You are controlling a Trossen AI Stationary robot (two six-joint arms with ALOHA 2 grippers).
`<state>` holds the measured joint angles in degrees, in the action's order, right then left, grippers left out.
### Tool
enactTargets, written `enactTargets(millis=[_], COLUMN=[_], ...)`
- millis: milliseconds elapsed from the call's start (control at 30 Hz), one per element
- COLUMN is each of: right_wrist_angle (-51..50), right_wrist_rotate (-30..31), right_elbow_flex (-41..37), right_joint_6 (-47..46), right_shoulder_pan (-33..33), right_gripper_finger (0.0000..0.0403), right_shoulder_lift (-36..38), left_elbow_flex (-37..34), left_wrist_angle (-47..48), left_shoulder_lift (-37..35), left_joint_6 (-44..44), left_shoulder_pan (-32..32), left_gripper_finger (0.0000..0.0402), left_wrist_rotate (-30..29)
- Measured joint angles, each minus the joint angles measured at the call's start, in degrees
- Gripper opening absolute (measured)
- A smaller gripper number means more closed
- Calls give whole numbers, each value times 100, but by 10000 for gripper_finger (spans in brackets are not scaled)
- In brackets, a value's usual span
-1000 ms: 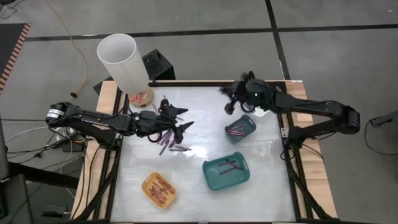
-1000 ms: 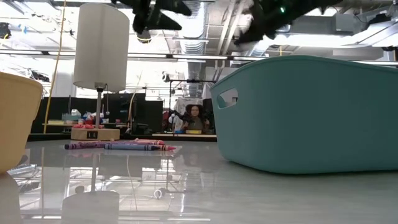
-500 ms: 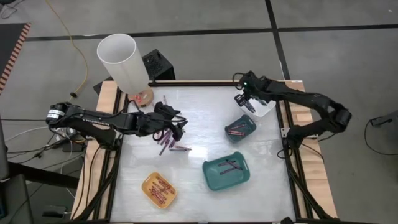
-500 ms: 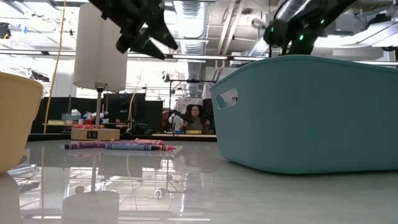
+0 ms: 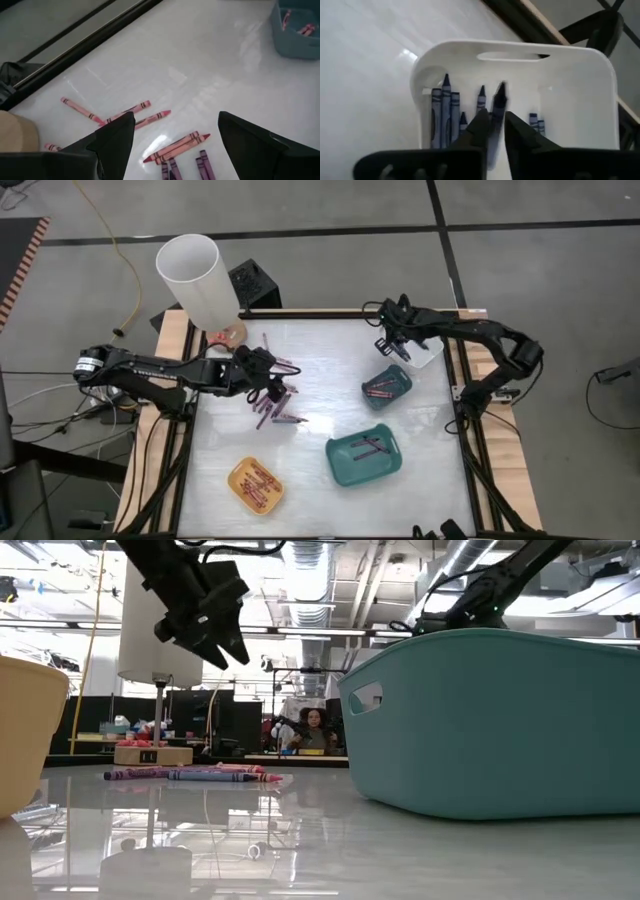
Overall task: Sort crayons
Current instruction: Put the blue crayon into the white bin, then put the pink crayon into the dark blue bin
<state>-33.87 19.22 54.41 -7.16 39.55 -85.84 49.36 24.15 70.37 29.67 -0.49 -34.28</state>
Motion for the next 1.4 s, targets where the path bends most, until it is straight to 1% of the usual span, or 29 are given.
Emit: enactTargets(millis=[100,200,267,367,500,567,633,700,767,900,1000,1100,1200,1300,1400], right_wrist_angle=[-15,-12,-21,98,925,1555,2081,2366,2353,2024,1644,1166,706,352,243], right_wrist_rotate=[-25,-28,-71,-296,-812,-1037,-1090,-1134,-1171,-1243,-1417,-1802,-2131,-2224,-2240], right_elbow_flex=[0,2,0,2,2,7,53,278,653,1690,2582,3438,4214,4917,5519], right_joint_6=[16,26,15,-116,-288,-293,-235,-42,177,640,948,1185,1353,1456,1473], right_shoulder_pan=[-2,-2,-29,-135,-462,-703,-997,-1294,-1560,-1906,-2007,-2013,-2001,-1996,-2001], right_gripper_finger=[85,103,110,112,113,113,113,113,113,114,119,136,161,187,200], right_shoulder_lift=[68,284,491,898,1294,1353,1309,1100,766,-125,-883,-1598,-2285,-2946,-3538], left_elbow_flex=[0,0,0,0,0,0,0,0,0,0,0,0,0,-2,-2], left_wrist_angle=[-53,-109,-159,-180,-182,-193,-204,-211,-224,-211,-202,-166,-43,66,187], left_shoulder_lift=[0,-27,-102,-305,-706,-925,-1142,-1359,-1568,-1853,-1966,-2046,-2146,-2277,-2430], left_joint_6=[39,42,118,253,472,599,669,684,684,660,605,599,598,594,593], left_shoulder_pan=[-42,-203,-360,-650,-1057,-1262,-1484,-1710,-1907,-2221,-2393,-2526,-2650,-2777,-2897], left_gripper_finger=[276,276,276,276,276,276,276,276,276,276,276,276,276,276,276], left_wrist_rotate=[67,111,109,104,78,-18,-203,-407,-647,-1076,-1203,-1220,-1260,-1381,-1568])
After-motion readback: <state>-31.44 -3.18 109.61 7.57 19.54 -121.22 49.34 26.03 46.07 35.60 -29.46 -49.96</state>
